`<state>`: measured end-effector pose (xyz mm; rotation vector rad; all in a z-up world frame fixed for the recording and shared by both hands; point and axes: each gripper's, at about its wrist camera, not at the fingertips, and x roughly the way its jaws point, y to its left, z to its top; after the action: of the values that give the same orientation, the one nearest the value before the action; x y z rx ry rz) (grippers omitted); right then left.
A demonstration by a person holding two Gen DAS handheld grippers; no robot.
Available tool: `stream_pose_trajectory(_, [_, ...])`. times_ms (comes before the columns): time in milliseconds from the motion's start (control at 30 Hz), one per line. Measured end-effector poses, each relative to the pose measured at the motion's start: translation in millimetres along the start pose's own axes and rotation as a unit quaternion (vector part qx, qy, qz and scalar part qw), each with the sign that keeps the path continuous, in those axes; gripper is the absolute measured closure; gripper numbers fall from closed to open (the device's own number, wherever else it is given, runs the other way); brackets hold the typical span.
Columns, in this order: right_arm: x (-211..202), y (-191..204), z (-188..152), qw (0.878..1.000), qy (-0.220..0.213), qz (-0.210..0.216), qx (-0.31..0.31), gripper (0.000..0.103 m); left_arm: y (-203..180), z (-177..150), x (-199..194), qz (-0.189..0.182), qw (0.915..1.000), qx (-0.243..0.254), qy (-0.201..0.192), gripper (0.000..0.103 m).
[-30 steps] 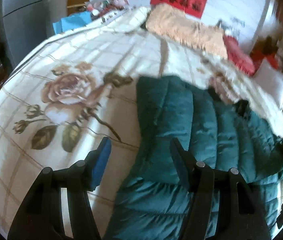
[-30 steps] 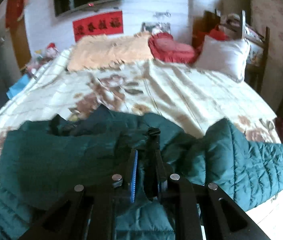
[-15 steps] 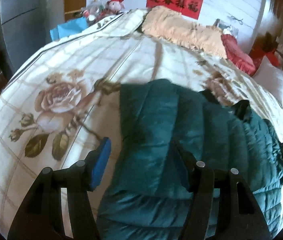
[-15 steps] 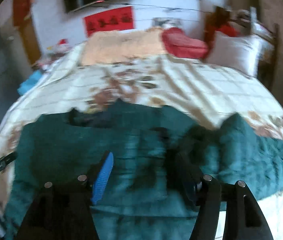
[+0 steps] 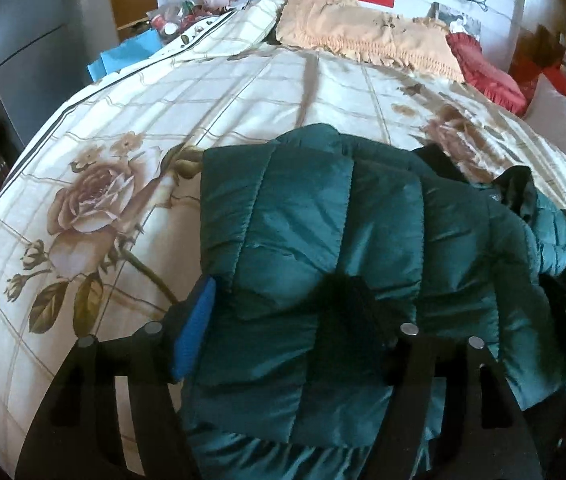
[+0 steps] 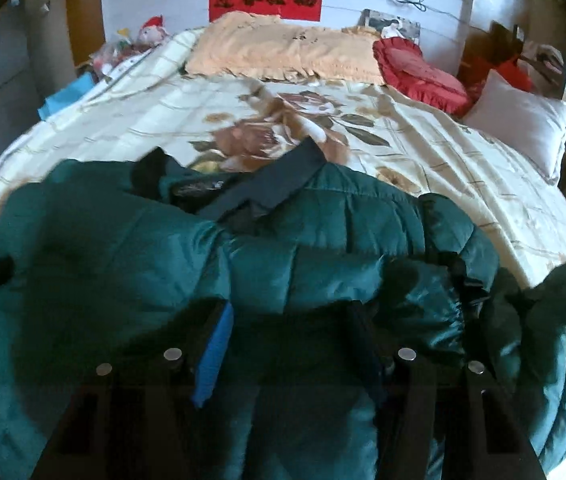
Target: Fold large clothes
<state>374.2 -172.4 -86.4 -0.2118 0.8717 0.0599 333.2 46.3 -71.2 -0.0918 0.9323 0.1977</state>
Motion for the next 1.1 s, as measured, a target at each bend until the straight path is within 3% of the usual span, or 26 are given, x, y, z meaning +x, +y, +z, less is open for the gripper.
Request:
stream_pose_trajectory(133, [-12, -2, 4, 1.0, 0.006, 0.006, 0.003, 0.047, 1, -1, 2, -0.003, 1.0, -0.007, 0.002, 0.035])
stream_pose_trajectory(367, [-78, -14, -26, 0.999, -0.038, 0.037, 0.009, 0.047, 0, -2, 3, -0.001, 1.0, -0.005, -0.004, 0.035])
stream_pose_trajectory(567, [-43, -22, -45, 1.0, 0.012, 0.014, 0.002, 0.047, -2, -3, 2, 0.006, 0.9999, -0.002, -0.009, 0.034])
stream_pose_trajectory(733, [-56, -26, -45, 1.0, 0.011, 0.02, 0.012, 0.047, -1, -4, -7, 0.008, 1.0, 0.003, -0.003, 0.034])
stream_pose_trajectory(867, [-89, -30, -43, 0.999, -0.022, 0.026, 0.016, 0.047, 2, -7, -26, -0.018, 0.9997, -0.01, -0.013, 0.034])
stream_pose_trajectory(967, [-97, -29, -38, 0.999, -0.037, 0.023, 0.02, 0.036, -2, -10, -35, -0.03, 0.9993, -0.01, -0.02, 0.034])
stream_pose_trajectory(1100, [-87, -23, -33, 0.999, -0.032, 0.017, 0.017, 0.036, -11, -14, -39, -0.046, 0.9987, -0.009, -0.019, 0.034])
